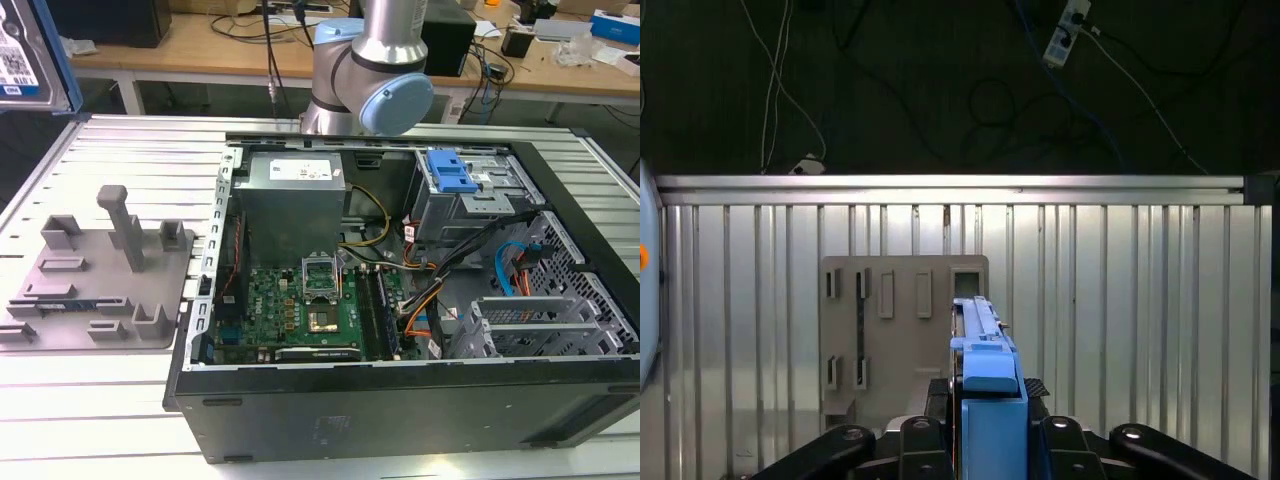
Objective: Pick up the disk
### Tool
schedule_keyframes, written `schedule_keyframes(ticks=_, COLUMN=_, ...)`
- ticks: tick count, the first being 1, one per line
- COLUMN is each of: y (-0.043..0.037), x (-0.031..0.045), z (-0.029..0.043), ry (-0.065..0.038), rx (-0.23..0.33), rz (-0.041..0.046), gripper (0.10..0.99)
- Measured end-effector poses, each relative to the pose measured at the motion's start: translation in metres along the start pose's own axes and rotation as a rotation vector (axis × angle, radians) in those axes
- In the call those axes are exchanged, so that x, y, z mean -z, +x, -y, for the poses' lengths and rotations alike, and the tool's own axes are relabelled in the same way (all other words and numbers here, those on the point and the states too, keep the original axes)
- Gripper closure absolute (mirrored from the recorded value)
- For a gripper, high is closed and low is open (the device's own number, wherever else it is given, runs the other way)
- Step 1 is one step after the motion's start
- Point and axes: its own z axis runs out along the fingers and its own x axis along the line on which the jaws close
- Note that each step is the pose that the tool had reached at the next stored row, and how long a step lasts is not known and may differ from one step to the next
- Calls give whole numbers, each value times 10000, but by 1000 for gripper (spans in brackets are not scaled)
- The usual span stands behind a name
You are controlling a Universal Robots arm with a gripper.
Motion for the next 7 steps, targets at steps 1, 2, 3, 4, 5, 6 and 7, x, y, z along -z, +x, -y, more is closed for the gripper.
schedule_keyframes(ticks=1, y=0, x=8, z=0, ry=0, rx=0, rz=0, gripper=722)
schedule_keyframes(ticks=2, y=0, x=8, z=0, ry=2, rx=1, rz=0, gripper=722)
schedule_keyframes(ticks=3, y=0, x=8, z=0, ry=2, rx=0, rz=0, gripper=722)
schedule_keyframes(ticks=4, y=0, x=8, z=0, ry=2, rx=0, rz=0, gripper=722)
schedule_keyframes(ticks=5, y=0, x=8, z=0, ry=3, rx=0, rz=1, gripper=722)
schedule_keyframes(ticks=6, y=0, x=8, z=0, ry=3, rx=0, rz=0, gripper=722)
schedule_keyframes(ticks=7, y=0, x=8, z=0, ry=3, rx=0, rz=0, gripper=722)
